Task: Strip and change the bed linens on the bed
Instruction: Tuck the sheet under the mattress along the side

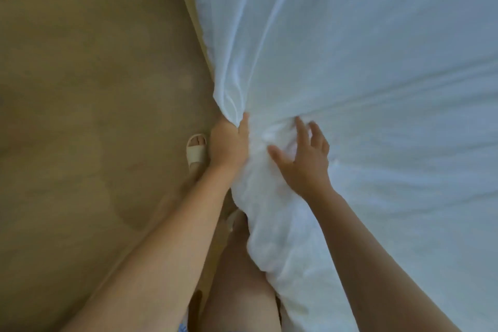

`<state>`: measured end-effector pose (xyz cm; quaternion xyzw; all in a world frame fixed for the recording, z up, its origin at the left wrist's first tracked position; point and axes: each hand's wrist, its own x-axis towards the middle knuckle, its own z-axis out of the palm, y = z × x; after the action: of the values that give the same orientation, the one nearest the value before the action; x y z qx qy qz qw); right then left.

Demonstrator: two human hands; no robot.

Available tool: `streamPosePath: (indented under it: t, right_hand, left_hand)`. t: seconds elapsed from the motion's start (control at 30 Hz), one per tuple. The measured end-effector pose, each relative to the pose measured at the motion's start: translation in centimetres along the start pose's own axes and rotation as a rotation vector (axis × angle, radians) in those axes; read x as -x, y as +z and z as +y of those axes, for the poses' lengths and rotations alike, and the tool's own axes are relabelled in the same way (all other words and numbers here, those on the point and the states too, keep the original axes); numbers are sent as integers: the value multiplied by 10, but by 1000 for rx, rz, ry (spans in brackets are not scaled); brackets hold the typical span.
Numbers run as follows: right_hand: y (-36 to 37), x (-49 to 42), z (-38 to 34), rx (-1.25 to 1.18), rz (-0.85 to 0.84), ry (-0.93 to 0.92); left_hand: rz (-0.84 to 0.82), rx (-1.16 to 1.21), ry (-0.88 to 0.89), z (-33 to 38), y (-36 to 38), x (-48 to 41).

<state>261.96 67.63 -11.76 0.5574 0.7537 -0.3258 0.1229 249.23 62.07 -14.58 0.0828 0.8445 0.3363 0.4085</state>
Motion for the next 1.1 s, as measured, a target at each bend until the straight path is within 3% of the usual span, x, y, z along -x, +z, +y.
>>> streamPosePath:
  t: [0.07, 0.13, 0.3, 0.4, 0.47, 0.57, 0.67, 0.9, 1.0, 1.1]
  right_hand:
    - [17, -6, -6, 81, -165, 55]
    - [29, -14, -18, 54, -132, 34]
    - [26, -36, -51, -150, 110, 25]
    - [13, -49, -65, -175, 181, -17]
    - [1, -58, -73, -199, 224, -20]
    - [-14, -69, -82, -180, 250, -29]
    - [-25, -78, -90, -173, 249, -15]
    - [-38, -83, -105, -217, 277, 20]
    - [-48, -85, -110, -216, 366, 5]
    - [-56, -93, -114, -224, 397, -11]
  left_hand:
    - [-91, -105, -213, -9, 24, -27]
    - [-173, 77, -294, 2, 27, -57]
    - [-512, 698, -283, 46, -5, -129]
    - [-738, 803, -228, 85, -14, -148]
    - [-831, 748, -199, 108, -10, -154]
    - [-749, 610, -196, 133, -3, -155]
    - [-643, 665, -239, 149, 1, -151]
    - [-684, 747, -238, 178, -10, -140]
    - [-528, 554, -105, 185, -23, -141]
    - [-222, 274, 144, 155, -52, -153]
